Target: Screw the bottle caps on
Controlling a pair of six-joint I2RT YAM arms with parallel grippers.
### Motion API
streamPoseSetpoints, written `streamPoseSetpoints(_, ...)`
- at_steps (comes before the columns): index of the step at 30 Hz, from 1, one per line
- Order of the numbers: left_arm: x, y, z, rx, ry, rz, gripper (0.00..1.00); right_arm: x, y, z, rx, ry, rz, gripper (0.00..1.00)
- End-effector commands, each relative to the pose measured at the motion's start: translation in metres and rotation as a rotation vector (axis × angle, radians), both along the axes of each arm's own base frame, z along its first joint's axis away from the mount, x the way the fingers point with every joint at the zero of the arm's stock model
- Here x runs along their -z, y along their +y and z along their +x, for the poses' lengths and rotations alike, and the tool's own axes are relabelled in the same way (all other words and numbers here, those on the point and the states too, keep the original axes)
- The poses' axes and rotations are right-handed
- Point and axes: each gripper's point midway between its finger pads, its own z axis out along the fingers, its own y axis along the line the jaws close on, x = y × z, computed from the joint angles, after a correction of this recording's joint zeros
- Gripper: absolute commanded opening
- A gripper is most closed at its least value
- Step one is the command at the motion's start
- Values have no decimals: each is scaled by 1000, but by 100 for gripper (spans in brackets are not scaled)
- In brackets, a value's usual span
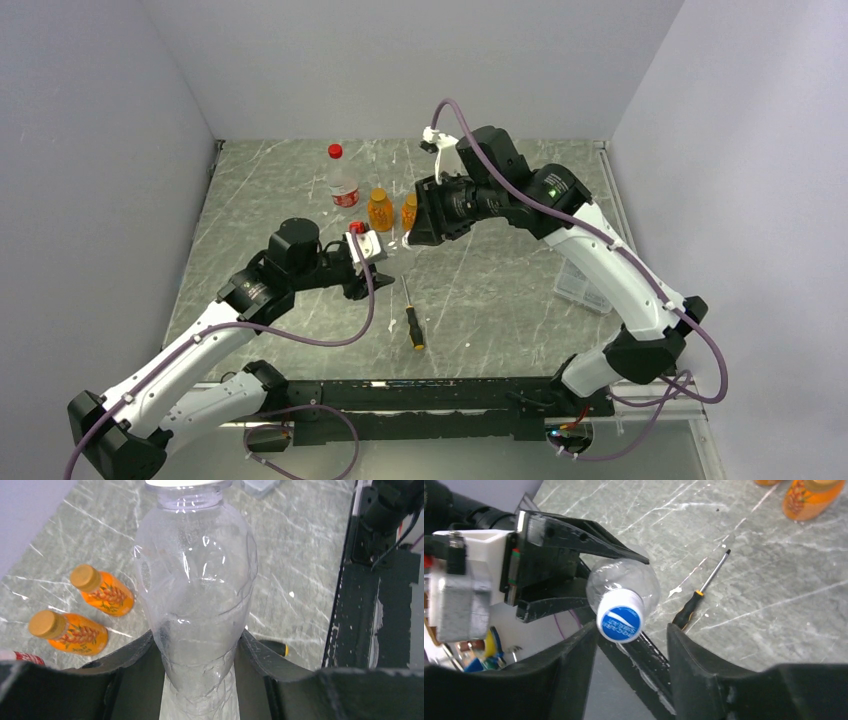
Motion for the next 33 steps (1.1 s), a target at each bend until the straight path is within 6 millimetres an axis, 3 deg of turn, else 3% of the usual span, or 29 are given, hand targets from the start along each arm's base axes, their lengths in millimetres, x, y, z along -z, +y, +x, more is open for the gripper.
streamPoseSetpoints(1,-35,-7,4,-11,-70,-133,0,-49,-24,9,152,-172,116,69)
streamPoseSetpoints(2,-33,-8,3,-7,-58,-139,0,-56,-28,9,173,-202,140,78)
streamPoseSetpoints(4,-31,-11,2,-5,-31,-157,0,-65,-37,11,211,-257,186,83)
streamPoseSetpoints(9,-34,-22,4,9,31,-217,0,-68,-41,11,265,-350,364,86)
streamPoseSetpoints(19,-35,-34,8,32,94,-229,0,-62,-21,24,250,-356,366,66)
streamPoseSetpoints(33,-31,-32,9,19,104,-212,0,-51,-5,29,269,-302,319,52)
